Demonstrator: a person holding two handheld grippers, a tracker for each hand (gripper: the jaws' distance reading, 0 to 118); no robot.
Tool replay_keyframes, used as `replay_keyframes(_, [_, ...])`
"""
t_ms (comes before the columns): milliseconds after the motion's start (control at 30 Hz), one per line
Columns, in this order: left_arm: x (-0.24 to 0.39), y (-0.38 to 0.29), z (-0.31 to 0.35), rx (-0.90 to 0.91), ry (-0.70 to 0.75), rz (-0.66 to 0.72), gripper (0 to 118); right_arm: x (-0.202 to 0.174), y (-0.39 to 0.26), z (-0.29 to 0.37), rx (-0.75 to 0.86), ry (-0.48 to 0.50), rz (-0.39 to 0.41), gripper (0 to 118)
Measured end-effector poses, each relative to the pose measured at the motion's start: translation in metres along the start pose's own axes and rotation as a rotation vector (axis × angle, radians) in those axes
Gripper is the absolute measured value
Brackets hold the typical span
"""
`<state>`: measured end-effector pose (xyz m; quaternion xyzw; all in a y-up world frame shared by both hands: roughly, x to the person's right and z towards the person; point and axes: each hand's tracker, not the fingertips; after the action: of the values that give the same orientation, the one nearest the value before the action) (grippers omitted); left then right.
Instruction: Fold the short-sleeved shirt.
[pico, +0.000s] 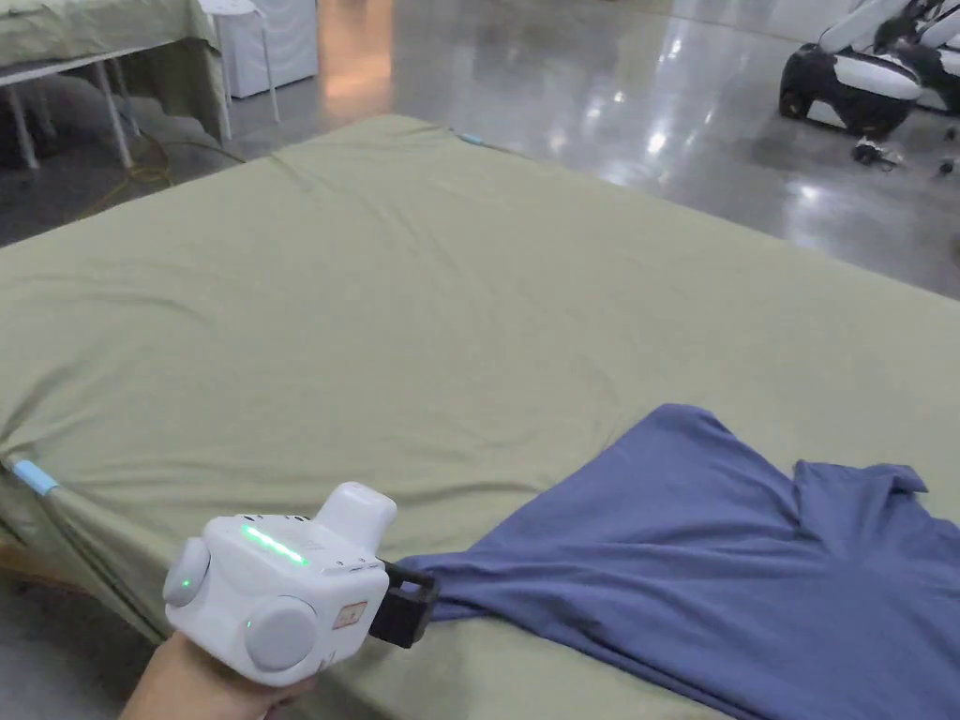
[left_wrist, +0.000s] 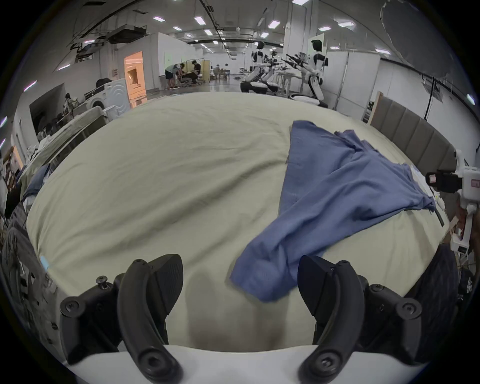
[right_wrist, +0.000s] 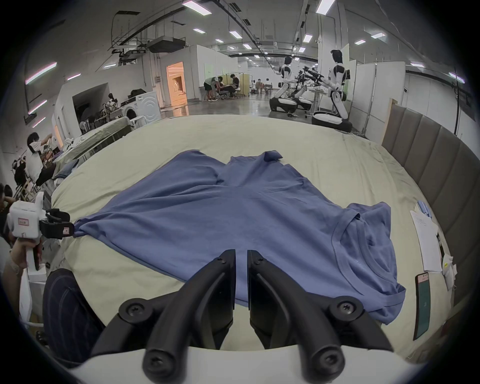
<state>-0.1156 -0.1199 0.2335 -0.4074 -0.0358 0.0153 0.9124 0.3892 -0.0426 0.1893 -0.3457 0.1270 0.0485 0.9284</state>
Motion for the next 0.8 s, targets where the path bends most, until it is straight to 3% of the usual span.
replay_keyframes(33, [0.000, 0.001, -0.006, -0.017, -0.034, -0.001, 84, 0.003, 0.002, -0.001, -0.002, -0.009, -0.003, 12])
replay_keyframes(67, [0.000, 0.003, -0.011, -0.039, -0.076, 0.009, 60, 0.006, 0.005, -0.002, -0.005, -0.016, -0.005, 12])
replay_keyframes(100, [0.002, 0.004, -0.011, -0.040, -0.094, 0.018, 26, 0.011, 0.008, -0.004, -0.011, -0.027, -0.007, 12])
replay_keyframes(133, [0.004, 0.005, -0.010, -0.017, -0.068, 0.012, 14, 0.017, 0.012, -0.006, -0.012, -0.043, -0.009, 12])
replay_keyframes(200, [0.003, 0.011, -0.008, -0.032, -0.143, 0.057, 13, 0.027, 0.021, -0.013, -0.020, -0.065, -0.008, 12])
replay_keyframes(400, [0.016, 0.023, 0.031, 0.033, -0.115, 0.026, 13, 0.069, 0.064, -0.060, -0.059, -0.146, 0.040, 12])
replay_keyframes(567, [0.030, 0.037, 0.061, 0.078, -0.115, 0.033, 12, 0.119, 0.111, -0.127, -0.092, -0.182, 0.011, 15])
replay_keyframes(600, [0.032, 0.037, 0.063, 0.077, -0.114, 0.028, 12, 0.125, 0.120, -0.142, -0.098, -0.190, 0.019, 26])
replay_keyframes(700, [0.040, 0.043, 0.067, 0.061, -0.119, 0.032, 12, 0.145, 0.138, -0.193, -0.202, -0.114, 0.013, 111])
replay_keyframes(733, [0.042, 0.043, 0.067, 0.053, -0.120, 0.032, 12, 0.148, 0.139, -0.208, -0.199, -0.111, 0.014, 117])
replay_keyframes(800, [0.042, 0.045, 0.064, 0.039, -0.107, 0.032, 12, 0.150, 0.138, -0.232, -0.198, -0.104, 0.012, 114])
